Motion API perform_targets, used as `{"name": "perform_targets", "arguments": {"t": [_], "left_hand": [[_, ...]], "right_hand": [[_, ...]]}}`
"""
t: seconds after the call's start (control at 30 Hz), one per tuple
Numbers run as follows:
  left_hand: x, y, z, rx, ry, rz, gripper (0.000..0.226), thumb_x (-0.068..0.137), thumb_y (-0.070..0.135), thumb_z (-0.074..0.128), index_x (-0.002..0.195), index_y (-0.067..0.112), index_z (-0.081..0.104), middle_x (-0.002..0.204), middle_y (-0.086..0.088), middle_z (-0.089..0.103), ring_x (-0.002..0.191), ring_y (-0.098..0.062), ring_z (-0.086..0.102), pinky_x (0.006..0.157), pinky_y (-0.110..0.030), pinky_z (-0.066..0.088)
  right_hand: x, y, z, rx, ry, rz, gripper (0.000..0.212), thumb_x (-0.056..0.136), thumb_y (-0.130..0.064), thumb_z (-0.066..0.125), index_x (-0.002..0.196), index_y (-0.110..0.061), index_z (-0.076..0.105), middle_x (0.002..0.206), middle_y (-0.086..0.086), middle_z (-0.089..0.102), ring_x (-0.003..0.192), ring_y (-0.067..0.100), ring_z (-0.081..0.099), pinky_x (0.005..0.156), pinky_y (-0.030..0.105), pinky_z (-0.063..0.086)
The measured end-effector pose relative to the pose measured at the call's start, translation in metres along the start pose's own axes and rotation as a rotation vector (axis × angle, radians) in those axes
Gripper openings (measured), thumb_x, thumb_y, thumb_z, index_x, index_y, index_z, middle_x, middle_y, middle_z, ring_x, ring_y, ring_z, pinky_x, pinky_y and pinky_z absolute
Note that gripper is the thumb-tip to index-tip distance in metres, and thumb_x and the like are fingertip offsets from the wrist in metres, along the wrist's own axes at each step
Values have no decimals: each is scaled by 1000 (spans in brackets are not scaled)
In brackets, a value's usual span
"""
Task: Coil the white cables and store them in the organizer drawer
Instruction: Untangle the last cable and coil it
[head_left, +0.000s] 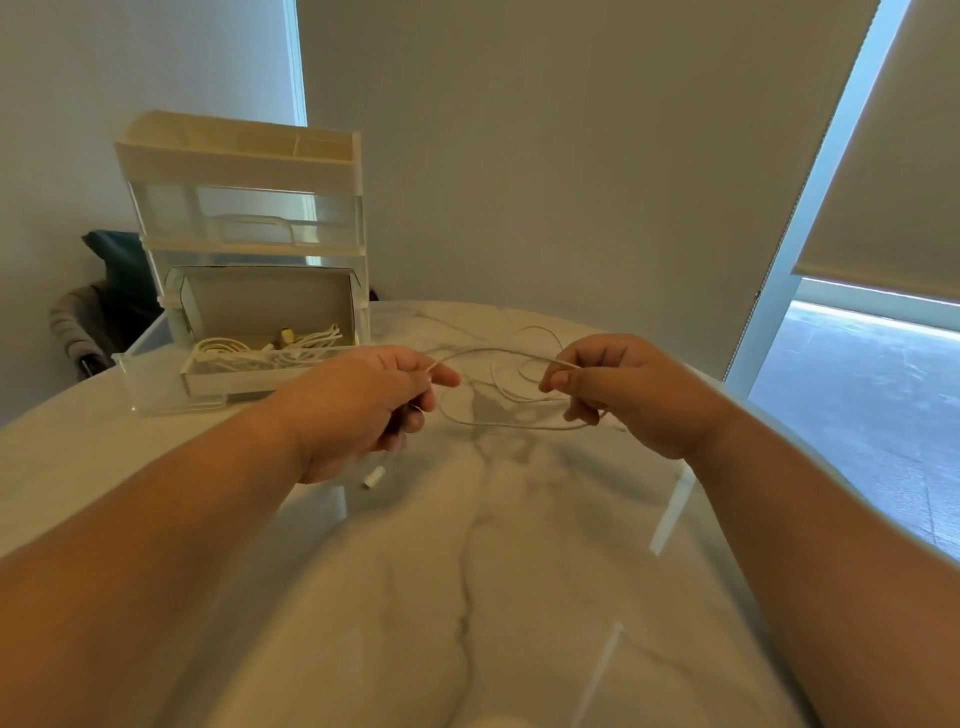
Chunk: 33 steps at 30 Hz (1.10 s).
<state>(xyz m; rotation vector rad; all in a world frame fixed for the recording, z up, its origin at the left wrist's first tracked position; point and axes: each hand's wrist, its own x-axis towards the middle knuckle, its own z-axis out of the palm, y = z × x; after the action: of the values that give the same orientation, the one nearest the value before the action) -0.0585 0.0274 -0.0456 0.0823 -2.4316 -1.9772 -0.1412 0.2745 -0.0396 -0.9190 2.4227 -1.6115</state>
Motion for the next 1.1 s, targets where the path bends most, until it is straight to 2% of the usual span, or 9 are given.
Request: {"name": "perform_targets", "arguments": {"t": [0.13, 0.23, 0.37, 0.47, 0.7, 0.8, 0.9, 1.03, 1.1], "left_hand": [[7, -2, -4, -20, 200, 96, 30, 104, 11, 40, 101, 16, 70, 72, -3, 48, 59, -11, 44, 58, -31, 47], [8, 0, -12, -43, 302, 163, 28, 104, 12, 45, 99, 15, 72, 75, -2, 49, 63, -12, 46, 54, -28, 49], [9, 2, -17, -24, 270, 213, 26, 102, 13, 47, 96, 13, 72, 60, 4, 39, 48, -9, 30, 44, -25, 25], [5, 6, -21, 33, 247, 199, 26, 102, 17, 47, 95, 12, 71, 57, 4, 34, 46, -9, 28, 43, -25, 25], [-11, 21, -19, -73, 12, 69, 27, 99, 19, 43, 76, 15, 55, 56, 5, 24, 48, -12, 17, 41, -24, 14], [-16, 28, -22, -239, -161, -29, 30, 94, 22, 40, 66, 17, 49, 54, 7, 19, 49, -11, 11, 42, -24, 10], [-19, 34, -26, -405, -260, -31, 24, 85, 25, 44, 63, 17, 52, 49, 9, 23, 41, -6, 17, 41, -22, 10], [-24, 39, -29, -517, -344, -27, 37, 88, 27, 45, 94, 5, 74, 45, 11, 25, 43, -5, 10, 38, -19, 12], [-25, 39, -29, -489, -380, -26, 37, 90, 26, 44, 95, 6, 75, 43, 11, 25, 43, -6, 11, 40, -21, 14]], "right_hand": [[-2, -8, -2, 141, -8, -18, 19, 76, -7, 56, 81, -10, 74, 54, 1, 52, 51, 17, 41, 51, 29, 37], [-4, -9, -3, -45, 55, -31, 26, 87, 4, 60, 82, -16, 75, 62, -4, 61, 55, 11, 49, 59, 26, 42], [-4, -5, -2, -286, 81, 11, 15, 91, -14, 68, 83, -24, 76, 73, -10, 71, 66, 2, 59, 68, 20, 45], [-3, -5, 0, -306, 219, -17, 14, 94, -23, 65, 82, -20, 74, 63, 3, 58, 55, 8, 48, 55, 17, 41], [3, -10, 10, -345, 608, -197, 17, 96, -22, 61, 82, -24, 70, 65, -13, 60, 62, -2, 54, 56, 5, 38], [5, -7, 18, -411, 590, -200, 17, 97, -22, 60, 88, -26, 73, 78, -12, 66, 80, -5, 58, 61, 3, 39], [7, -4, 26, -418, 522, -185, 19, 98, -19, 59, 86, -18, 74, 79, 5, 68, 80, 11, 57, 59, 7, 39], [9, 0, 38, -461, 440, -156, 24, 98, -21, 57, 82, -11, 72, 77, 9, 67, 77, 17, 59, 60, 23, 44], [11, 2, 39, -469, 409, -143, 26, 98, -23, 55, 79, -12, 69, 72, 7, 66, 67, 18, 59, 60, 26, 46]]}}
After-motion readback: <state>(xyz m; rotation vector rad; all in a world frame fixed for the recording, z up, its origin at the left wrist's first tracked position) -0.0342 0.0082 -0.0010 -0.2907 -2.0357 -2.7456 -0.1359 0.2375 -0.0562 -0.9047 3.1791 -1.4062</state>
